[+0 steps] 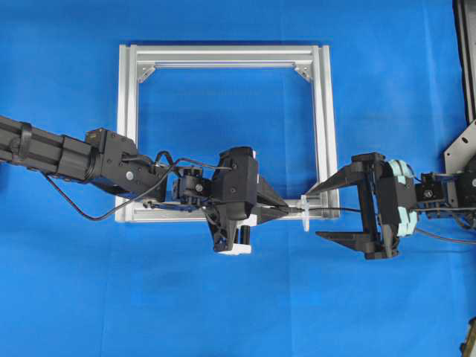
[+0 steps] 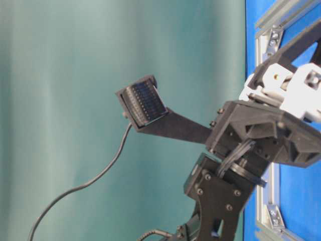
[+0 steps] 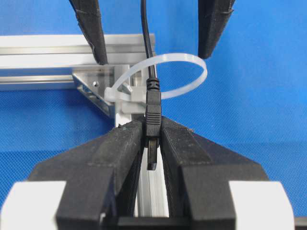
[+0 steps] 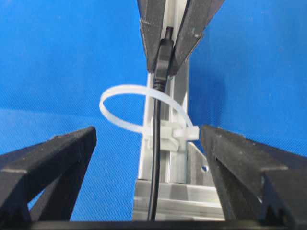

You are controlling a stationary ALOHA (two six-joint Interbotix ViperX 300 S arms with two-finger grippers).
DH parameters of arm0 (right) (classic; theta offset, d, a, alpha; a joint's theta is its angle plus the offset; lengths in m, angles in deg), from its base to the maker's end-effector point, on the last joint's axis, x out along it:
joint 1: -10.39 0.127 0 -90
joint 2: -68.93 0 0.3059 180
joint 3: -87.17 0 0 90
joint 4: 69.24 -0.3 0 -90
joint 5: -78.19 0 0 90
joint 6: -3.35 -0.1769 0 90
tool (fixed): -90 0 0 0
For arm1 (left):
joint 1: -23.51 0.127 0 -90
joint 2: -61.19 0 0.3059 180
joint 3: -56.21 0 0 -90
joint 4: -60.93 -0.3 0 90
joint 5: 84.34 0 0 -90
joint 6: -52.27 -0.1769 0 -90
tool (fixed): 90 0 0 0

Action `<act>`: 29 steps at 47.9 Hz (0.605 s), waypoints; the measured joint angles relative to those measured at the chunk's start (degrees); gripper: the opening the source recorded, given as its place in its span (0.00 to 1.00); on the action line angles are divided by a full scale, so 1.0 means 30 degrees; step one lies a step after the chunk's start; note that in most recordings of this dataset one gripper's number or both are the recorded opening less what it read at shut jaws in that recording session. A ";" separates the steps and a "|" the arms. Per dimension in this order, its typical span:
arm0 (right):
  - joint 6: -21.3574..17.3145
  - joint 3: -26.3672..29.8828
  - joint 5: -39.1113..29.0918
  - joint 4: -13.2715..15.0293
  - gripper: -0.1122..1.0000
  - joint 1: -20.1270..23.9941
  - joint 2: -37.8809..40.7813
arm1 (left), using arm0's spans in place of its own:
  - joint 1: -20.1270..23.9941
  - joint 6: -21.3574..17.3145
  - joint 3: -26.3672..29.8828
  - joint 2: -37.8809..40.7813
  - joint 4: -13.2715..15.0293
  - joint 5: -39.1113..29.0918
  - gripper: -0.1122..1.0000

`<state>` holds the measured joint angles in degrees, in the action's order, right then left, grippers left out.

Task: Insert the wire through the string loop located on the right side.
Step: 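Open the right gripper and pull the cable leftward with the left gripper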

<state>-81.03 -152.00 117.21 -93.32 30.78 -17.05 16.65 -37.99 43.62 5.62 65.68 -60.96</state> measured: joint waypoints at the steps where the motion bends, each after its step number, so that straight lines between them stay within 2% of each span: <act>1: 0.0000 -0.0029 0.0000 0.0000 0.95 0.0000 -0.0029 | 0.0000 0.0000 0.0000 0.0000 0.0000 0.0029 0.19; 14: 0.0029 0.0000 0.0000 -0.0029 0.95 0.0000 0.0000 | -0.0059 -0.0088 -0.0527 -0.0059 0.0000 0.0029 0.19; 22: 0.0088 0.0000 -0.0029 0.0000 0.95 0.0000 0.0000 | -0.0469 -0.0088 -0.2637 -0.1348 -0.0029 0.0498 0.19; 29: 0.0088 0.0000 -0.0029 -0.0029 0.95 0.0000 0.0000 | -0.0908 -0.0059 -0.5068 -0.3252 -0.0029 0.1816 0.19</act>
<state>-80.77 -152.00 117.12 -93.41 30.78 -17.05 13.93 -38.17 28.41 -4.13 65.59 -55.51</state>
